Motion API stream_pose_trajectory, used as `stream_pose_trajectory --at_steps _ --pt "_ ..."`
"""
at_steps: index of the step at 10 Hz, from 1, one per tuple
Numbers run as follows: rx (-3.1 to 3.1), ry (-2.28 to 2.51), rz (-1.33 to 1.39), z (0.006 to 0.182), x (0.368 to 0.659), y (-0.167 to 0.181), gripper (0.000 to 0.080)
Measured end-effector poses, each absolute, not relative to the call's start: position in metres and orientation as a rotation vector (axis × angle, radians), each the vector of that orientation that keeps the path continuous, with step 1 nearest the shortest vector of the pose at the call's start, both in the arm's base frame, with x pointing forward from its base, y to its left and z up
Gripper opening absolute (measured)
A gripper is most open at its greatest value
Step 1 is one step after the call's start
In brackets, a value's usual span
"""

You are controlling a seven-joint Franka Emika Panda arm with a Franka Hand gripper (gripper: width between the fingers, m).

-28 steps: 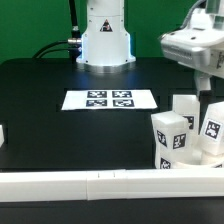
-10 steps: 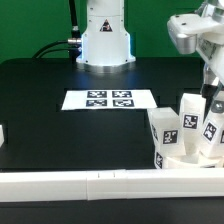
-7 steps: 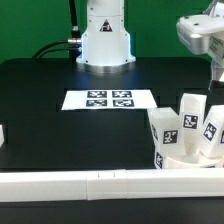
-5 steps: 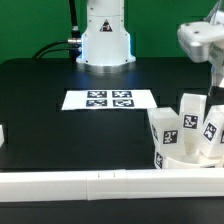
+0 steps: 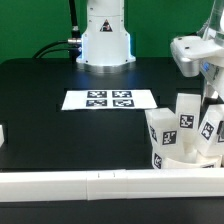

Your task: Assemble stool

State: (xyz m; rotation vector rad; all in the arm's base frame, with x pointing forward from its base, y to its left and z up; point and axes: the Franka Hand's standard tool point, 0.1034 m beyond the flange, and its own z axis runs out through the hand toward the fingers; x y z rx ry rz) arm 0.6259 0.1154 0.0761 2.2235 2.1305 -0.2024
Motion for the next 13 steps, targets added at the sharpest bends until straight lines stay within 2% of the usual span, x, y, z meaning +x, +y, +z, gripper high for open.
stream_pose_trajectory --at_steps 1,2,3,5,8,13 --pt "2.288 2.057 -0.199 0.0761 0.6258 0.1157 0.0424" --pt "2.348 1.984 -0.195 0.076 0.6258 0.1157 0.0424" --pt "2.417 1.892 -0.192 0.0758 0.6256 0.1159 0.0333" --pt "2.593 1.643 -0.18 0.0753 0.6252 0.1144 0.0333" --pt "2.948 0.938 -0.24 0.0739 0.6178 0.1114 0.0333" --pt "3.048 0.494 -0.231 0.0737 0.6198 0.1145 0.0334"
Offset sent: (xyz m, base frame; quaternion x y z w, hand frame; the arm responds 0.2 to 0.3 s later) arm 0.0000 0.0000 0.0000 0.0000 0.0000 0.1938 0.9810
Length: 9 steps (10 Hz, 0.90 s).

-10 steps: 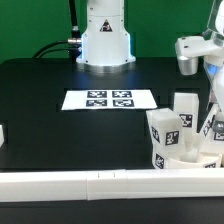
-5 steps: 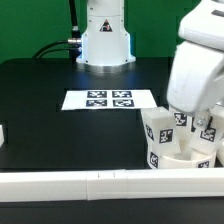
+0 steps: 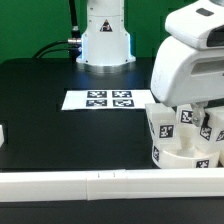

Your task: Assemble stool

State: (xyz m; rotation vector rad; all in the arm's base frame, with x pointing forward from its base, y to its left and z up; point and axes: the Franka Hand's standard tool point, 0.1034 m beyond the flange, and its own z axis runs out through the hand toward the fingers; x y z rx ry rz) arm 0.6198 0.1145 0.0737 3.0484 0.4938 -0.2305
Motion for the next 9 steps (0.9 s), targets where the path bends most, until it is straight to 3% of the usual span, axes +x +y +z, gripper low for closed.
stream_pose_trajectory --at_steps 3,8,9 --pt "3.149 -0.364 -0.085 0.0722 0.6202 0.1141 0.0334" --pt "3.053 -0.906 -0.087 0.0722 0.6185 0.1178 0.0335" --pt "2.957 -1.24 -0.088 0.0717 0.6197 0.1201 0.0335"
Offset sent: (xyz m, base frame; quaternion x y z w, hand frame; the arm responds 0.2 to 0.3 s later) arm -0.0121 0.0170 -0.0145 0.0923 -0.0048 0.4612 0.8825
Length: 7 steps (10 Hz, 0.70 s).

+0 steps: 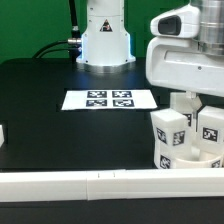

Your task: Assemble stool

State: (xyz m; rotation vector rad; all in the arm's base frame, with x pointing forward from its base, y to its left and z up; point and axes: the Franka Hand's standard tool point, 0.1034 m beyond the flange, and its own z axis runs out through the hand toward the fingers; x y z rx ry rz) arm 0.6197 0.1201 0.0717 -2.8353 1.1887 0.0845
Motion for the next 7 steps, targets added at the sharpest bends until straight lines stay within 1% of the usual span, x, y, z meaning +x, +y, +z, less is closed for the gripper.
stream_pose_trajectory --at_steps 2,4,5,6,7 --pt "-2.485 1.651 0.038 0.0703 0.6219 0.1175 0.0335" --pt "-2.306 1.85 0.066 0.0701 0.6218 0.1183 0.0335" --pt "-2.279 1.88 0.073 0.07 0.6216 0.119 0.0408" --pt "-2.256 1.901 0.081 0.0699 0.6213 0.1209 0.0408" --pt "-2.274 1.878 0.079 0.0699 0.6213 0.121 0.0579"
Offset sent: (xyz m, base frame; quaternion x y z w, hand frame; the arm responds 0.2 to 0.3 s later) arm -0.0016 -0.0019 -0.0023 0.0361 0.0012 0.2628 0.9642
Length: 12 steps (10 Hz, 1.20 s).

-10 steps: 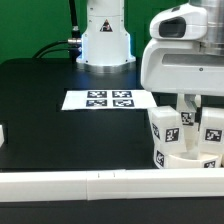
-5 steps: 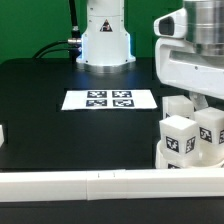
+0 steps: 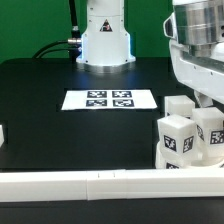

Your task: Assemble stool

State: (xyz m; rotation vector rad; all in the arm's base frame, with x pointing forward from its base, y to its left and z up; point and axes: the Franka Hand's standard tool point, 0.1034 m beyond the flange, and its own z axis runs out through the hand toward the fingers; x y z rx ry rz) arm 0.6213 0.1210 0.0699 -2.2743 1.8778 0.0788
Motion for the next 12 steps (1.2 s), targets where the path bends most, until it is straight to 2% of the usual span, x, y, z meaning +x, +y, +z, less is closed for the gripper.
stream_pose_trajectory --at_steps 1,2,3,5,9,11,12 --pt "-2.294 1.85 0.078 0.071 0.621 0.121 0.0579" --pt "-2.317 1.817 0.074 0.074 0.622 0.122 0.0635" --pt "-2.37 1.744 0.077 0.079 0.621 0.123 0.0645" --pt "-2.569 1.415 0.052 0.1 0.623 0.127 0.0649" --pt "-2.777 0.94 0.005 0.1 0.622 0.127 0.0649" --pt "-2.991 0.373 -0.014 0.12 0.626 0.122 0.0649" --pt "-3.044 0.034 -0.047 0.121 0.629 0.122 0.0649"
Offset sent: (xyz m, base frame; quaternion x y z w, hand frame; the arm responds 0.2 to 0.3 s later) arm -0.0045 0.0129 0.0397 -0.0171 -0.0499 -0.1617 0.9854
